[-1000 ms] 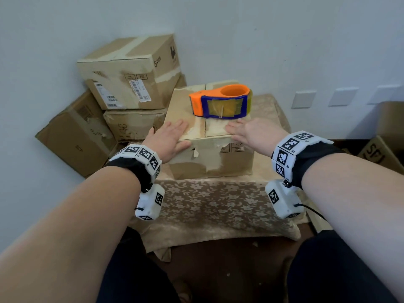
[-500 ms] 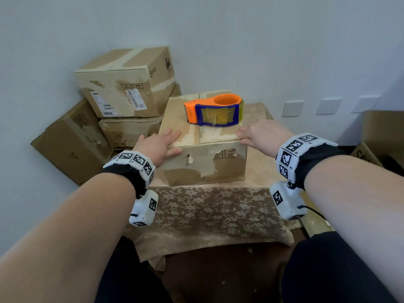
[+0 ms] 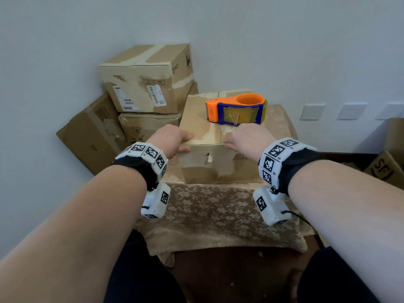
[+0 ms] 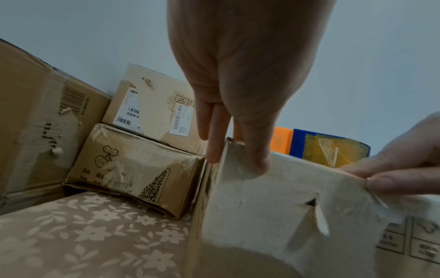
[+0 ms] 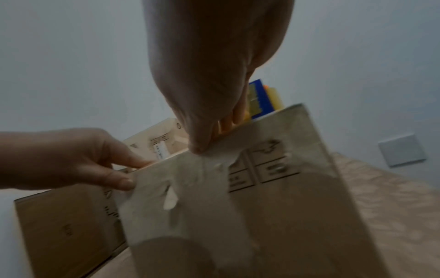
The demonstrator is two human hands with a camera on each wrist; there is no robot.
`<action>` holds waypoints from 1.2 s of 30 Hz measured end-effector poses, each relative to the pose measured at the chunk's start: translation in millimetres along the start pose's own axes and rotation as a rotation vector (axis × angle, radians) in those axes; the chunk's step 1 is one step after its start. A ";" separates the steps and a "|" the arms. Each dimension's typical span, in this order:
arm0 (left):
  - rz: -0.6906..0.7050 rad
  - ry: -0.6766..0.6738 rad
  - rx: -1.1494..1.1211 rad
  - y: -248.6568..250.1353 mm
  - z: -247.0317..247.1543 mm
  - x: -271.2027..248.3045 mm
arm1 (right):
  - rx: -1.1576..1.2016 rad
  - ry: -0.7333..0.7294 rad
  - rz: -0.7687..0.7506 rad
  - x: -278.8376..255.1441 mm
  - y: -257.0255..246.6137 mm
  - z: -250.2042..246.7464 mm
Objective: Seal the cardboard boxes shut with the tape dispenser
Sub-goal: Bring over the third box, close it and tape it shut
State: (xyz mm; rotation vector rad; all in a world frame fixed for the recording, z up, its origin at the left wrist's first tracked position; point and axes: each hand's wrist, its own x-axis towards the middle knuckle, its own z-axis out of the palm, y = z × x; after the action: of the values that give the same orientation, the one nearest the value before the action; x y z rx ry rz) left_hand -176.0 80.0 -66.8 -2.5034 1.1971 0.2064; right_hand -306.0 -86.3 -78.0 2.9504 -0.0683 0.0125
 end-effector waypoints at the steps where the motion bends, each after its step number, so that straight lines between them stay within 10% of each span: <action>1: 0.005 0.019 -0.006 -1.8 2.0 -0.1 | 0.008 0.005 0.002 3.6 -6.0 -1.5; 36: -0.184 0.081 0.188 8.3 -12.7 -12.6 | -0.010 -0.079 0.203 -18.9 40.0 -13.8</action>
State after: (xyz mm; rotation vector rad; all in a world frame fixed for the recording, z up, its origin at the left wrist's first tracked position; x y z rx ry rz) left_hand -190.7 79.6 -53.7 -2.4565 0.9589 -0.0524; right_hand -326.8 -122.1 -57.2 2.9200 -0.3772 -0.0749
